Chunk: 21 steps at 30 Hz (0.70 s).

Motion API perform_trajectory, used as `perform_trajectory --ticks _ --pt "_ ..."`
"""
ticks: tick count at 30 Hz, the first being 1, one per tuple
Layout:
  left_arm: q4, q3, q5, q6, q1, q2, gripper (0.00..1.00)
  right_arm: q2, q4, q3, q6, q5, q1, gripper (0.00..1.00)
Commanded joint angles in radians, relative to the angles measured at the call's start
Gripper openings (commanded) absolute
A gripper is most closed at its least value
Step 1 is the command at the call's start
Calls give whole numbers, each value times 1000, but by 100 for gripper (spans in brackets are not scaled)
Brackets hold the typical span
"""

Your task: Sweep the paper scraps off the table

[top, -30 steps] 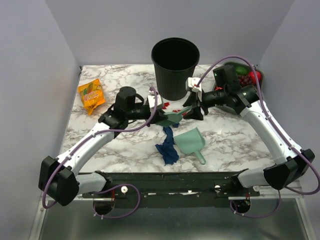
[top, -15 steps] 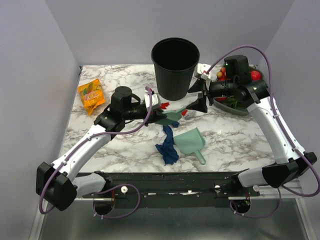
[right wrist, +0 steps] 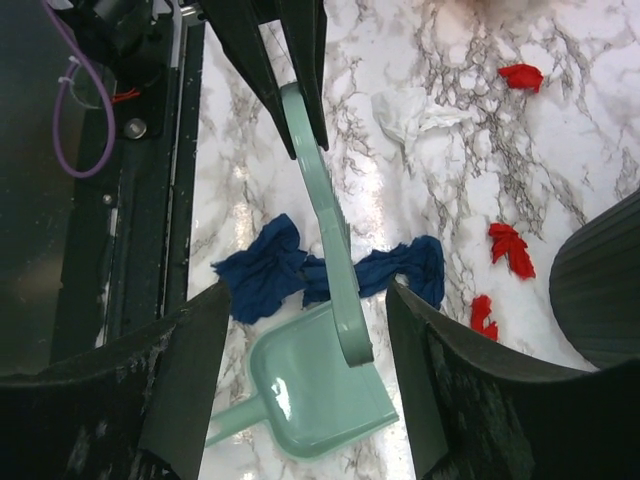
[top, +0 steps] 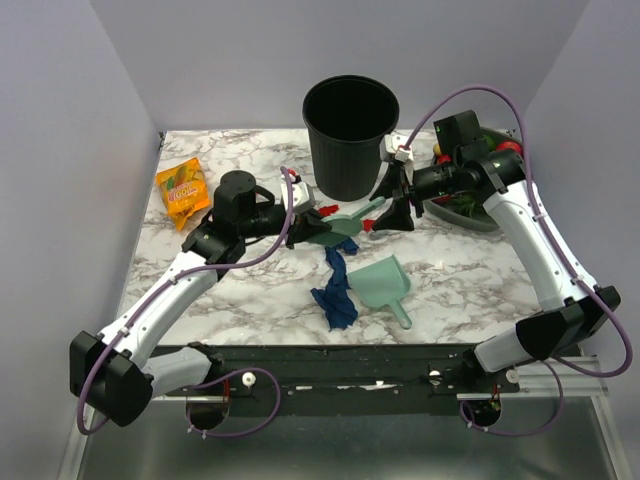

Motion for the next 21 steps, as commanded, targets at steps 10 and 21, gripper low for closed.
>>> perform_trajectory --ticks 10,21 --pt "126 18 25 -108 -4 18 0 36 29 2 89 -94 0 52" --pt "183 22 36 -170 -4 60 0 38 88 -25 156 -105 13 45"
